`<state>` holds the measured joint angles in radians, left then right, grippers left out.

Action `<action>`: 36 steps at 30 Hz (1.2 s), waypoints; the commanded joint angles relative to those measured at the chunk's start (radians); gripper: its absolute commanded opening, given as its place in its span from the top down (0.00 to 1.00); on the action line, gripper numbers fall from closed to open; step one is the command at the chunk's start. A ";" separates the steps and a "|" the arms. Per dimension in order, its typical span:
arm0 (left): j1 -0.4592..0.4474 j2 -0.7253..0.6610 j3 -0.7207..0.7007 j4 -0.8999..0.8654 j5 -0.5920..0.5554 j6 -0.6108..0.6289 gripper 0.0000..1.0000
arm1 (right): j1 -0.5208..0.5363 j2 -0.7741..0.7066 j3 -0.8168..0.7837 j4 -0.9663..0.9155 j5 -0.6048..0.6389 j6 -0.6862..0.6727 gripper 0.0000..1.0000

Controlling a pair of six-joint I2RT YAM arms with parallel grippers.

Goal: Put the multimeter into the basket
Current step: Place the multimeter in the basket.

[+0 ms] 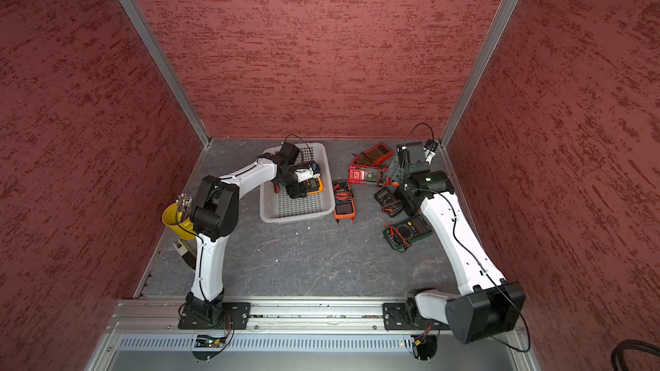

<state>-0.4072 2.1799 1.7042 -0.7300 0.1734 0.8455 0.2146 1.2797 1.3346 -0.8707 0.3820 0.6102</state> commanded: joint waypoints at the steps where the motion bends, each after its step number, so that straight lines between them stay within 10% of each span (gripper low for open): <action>1: -0.020 0.024 0.025 0.064 -0.024 -0.016 0.02 | 0.008 -0.008 0.017 -0.030 0.014 -0.004 0.01; 23: 0.006 -0.285 -0.149 0.160 -0.057 -0.190 0.00 | 0.008 0.046 0.009 -0.041 -0.116 -0.032 0.01; 36: 0.127 -0.576 -0.302 0.245 -0.152 -0.527 0.00 | 0.013 0.171 0.080 -0.101 -0.274 -0.093 0.01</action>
<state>-0.2821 1.6531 1.4170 -0.5278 0.0696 0.4477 0.2207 1.4570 1.3903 -0.9440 0.1532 0.5385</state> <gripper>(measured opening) 0.996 0.989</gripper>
